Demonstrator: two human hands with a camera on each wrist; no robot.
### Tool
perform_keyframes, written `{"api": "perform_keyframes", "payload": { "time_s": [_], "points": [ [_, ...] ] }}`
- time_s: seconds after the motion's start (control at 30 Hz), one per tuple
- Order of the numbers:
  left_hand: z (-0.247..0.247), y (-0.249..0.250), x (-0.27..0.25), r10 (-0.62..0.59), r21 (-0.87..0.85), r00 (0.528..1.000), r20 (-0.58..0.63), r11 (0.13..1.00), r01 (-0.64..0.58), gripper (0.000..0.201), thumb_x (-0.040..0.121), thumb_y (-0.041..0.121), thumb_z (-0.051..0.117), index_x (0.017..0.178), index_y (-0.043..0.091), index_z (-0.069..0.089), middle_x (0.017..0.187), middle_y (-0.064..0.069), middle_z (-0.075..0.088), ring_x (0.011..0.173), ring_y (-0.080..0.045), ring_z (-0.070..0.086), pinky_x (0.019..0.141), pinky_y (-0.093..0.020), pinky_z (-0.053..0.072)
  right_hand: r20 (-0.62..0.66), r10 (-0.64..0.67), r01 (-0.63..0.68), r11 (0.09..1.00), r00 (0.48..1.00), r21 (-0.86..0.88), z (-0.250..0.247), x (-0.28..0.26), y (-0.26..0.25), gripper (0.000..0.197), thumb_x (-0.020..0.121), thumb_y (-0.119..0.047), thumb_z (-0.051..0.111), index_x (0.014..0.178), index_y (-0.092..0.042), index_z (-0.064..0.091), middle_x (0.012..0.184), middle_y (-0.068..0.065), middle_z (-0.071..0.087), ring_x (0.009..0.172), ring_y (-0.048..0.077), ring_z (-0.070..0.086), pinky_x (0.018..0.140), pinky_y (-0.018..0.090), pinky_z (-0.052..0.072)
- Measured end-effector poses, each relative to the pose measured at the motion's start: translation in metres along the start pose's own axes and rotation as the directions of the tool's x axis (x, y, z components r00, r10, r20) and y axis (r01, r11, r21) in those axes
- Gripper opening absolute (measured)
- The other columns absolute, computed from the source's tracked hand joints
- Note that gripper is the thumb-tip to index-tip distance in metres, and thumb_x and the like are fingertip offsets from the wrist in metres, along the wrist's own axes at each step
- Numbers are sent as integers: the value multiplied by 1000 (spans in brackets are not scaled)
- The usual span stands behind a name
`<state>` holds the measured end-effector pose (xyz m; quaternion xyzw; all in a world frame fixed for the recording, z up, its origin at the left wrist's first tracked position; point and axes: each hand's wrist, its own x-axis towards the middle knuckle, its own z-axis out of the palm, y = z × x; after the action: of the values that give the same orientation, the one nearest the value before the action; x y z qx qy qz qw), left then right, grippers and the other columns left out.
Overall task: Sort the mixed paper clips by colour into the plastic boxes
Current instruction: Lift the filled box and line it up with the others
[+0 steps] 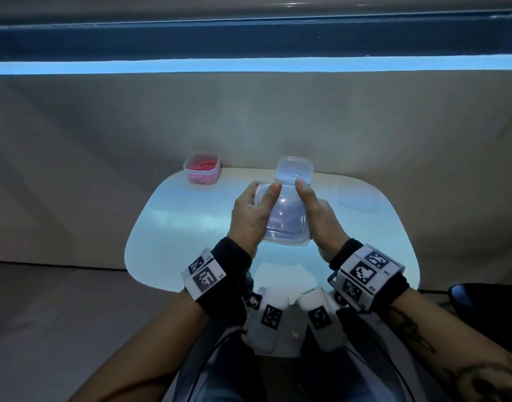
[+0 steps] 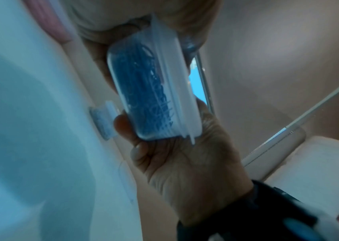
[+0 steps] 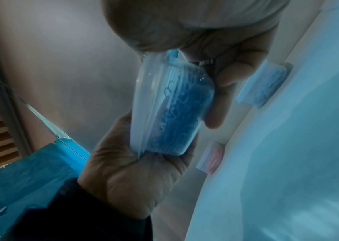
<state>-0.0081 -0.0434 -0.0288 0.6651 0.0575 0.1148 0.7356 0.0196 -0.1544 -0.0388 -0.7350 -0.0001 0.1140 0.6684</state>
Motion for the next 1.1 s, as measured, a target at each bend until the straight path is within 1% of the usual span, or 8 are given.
{"api": "perform_keyframes", "payload": {
  "time_s": [0.13, 0.23, 0.4, 0.5, 0.57, 0.7, 0.77, 1.1],
  "points": [
    [-7, -5, 1, -71, -10, 995, 72, 997, 72, 19, 85, 39, 57, 95, 24, 55, 91, 2, 60, 85, -16, 58, 74, -25, 49, 114, 14, 0, 992, 993, -122, -7, -2, -5, 75, 75, -76, 37, 100, -12, 68, 94, 12, 73, 81, 27, 70, 72, 34, 49],
    [-24, -3, 2, 13, 390, 964, 267, 913, -120, 79, 59, 61, 64, 128, 37, 32, 126, 9, 43, 115, -10, 44, 92, -17, 42, 115, 72, -48, 979, 991, -198, -17, 2, -15, 62, 89, -66, 29, 94, -15, 63, 65, 4, 67, 45, 17, 61, 48, 22, 32],
    [-33, 19, 9, 92, 841, 854, 513, 145, -521, 115, 49, 57, 79, 146, 24, 26, 141, -6, 36, 127, -27, 35, 95, -41, 36, 155, 75, -24, 951, 985, -309, -9, 9, -22, 55, 91, -63, 28, 104, -19, 58, 78, 6, 66, 49, 21, 60, 41, 19, 28],
    [-33, 22, 21, 111, 825, 818, 565, -54, -562, 102, 54, 39, 82, 141, 9, 37, 126, -16, 49, 113, -36, 46, 86, -48, 47, 230, 92, -11, 944, 969, -329, -3, 11, -30, 55, 94, -59, 19, 114, -21, 53, 89, 5, 65, 65, 20, 63, 51, 23, 39],
    [-34, 23, 38, -34, 860, 867, 497, -115, -498, 103, 67, 36, 76, 148, 10, 18, 138, -14, 36, 124, -32, 34, 101, -43, 37, 170, 55, 45, 846, 984, -531, -5, 23, -31, 57, 95, -56, 15, 119, -17, 50, 105, 8, 59, 89, 26, 61, 67, 31, 43],
    [-32, 8, 96, -175, 905, 922, 345, -196, -377, 102, 75, 35, 72, 148, 5, 8, 144, -15, 27, 130, -32, 30, 108, -40, 29, 136, -141, 158, 163, 981, -974, -18, 66, -16, 51, 96, -49, 30, 132, -15, 39, 142, 10, 37, 128, 27, 38, 93, 38, 40],
    [-24, -7, 114, -200, 907, 929, 312, -229, -354, 89, 77, 30, 71, 145, 8, 17, 141, -12, 32, 130, -30, 33, 104, -44, 35, 225, -70, 224, -26, 972, -974, -25, 88, -6, 55, 95, -44, 37, 141, -17, 26, 153, 7, 18, 138, 26, 24, 99, 42, 40],
    [0, -36, 143, -162, 905, 952, 260, -302, -298, 77, 81, 23, 66, 142, 9, 23, 145, -13, 24, 128, -30, 31, 95, -38, 36, 289, -41, 292, 69, 956, -954, -53, 119, 2, 37, 94, -20, 41, 129, -9, 34, 142, 13, 35, 110, 33, 56, 82, 39, 45]
  ]
}}
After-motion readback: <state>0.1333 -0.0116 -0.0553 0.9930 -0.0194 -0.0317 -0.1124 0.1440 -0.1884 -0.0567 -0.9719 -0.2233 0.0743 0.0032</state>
